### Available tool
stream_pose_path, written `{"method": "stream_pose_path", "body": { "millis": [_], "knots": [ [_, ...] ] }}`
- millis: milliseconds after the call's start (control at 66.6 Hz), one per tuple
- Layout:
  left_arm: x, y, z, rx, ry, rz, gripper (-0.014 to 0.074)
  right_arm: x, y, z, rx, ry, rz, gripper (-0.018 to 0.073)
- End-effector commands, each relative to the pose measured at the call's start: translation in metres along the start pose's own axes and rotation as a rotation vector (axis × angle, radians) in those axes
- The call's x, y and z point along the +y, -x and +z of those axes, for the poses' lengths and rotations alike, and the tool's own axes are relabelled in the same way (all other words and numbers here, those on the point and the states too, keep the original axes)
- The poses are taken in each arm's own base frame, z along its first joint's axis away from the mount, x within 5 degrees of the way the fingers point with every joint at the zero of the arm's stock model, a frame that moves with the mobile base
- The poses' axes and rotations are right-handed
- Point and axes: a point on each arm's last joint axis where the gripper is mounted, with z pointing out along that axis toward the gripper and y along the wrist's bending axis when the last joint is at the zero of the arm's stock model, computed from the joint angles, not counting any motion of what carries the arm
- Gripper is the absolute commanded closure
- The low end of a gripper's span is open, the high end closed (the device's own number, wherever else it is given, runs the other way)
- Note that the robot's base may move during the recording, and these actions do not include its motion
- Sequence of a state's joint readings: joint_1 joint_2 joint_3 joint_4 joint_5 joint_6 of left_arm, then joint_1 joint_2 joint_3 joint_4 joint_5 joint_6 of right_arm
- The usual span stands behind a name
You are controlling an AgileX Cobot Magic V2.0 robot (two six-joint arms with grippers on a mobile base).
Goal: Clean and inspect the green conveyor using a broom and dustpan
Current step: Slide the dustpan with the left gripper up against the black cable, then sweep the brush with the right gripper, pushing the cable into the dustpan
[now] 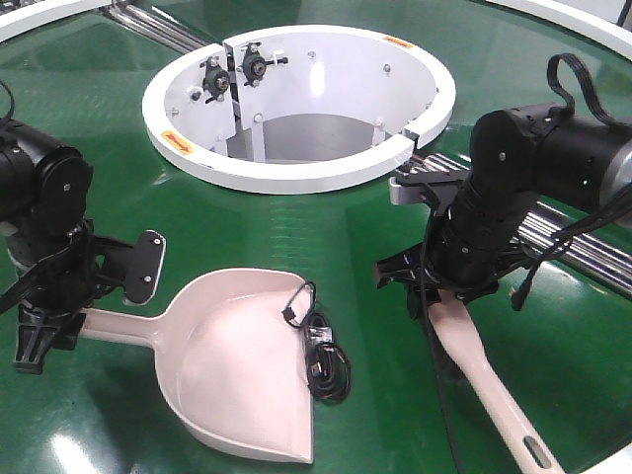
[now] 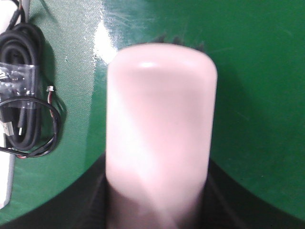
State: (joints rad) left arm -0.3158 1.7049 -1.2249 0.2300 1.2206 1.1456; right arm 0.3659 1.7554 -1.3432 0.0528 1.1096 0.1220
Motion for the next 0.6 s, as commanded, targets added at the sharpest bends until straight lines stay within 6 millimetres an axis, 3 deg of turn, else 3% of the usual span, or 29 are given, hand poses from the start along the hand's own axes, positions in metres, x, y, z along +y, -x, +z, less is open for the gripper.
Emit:
{"method": "stream_pose_path", "body": {
  "millis": [0,586],
  "knots": [
    [-0.0029,0.0002,-0.0181,-0.037,0.026,-0.022,0.0621,0.0017,0.0013,-0.0238,-0.088,0.01,-0.01,0.0562],
    [-0.0028,0.0002,-0.0182,-0.037,0.027,-0.022,0.062,0.0017,0.0013,-0.0238,-0.088,0.01,-0.01,0.0562]
  ]
}}
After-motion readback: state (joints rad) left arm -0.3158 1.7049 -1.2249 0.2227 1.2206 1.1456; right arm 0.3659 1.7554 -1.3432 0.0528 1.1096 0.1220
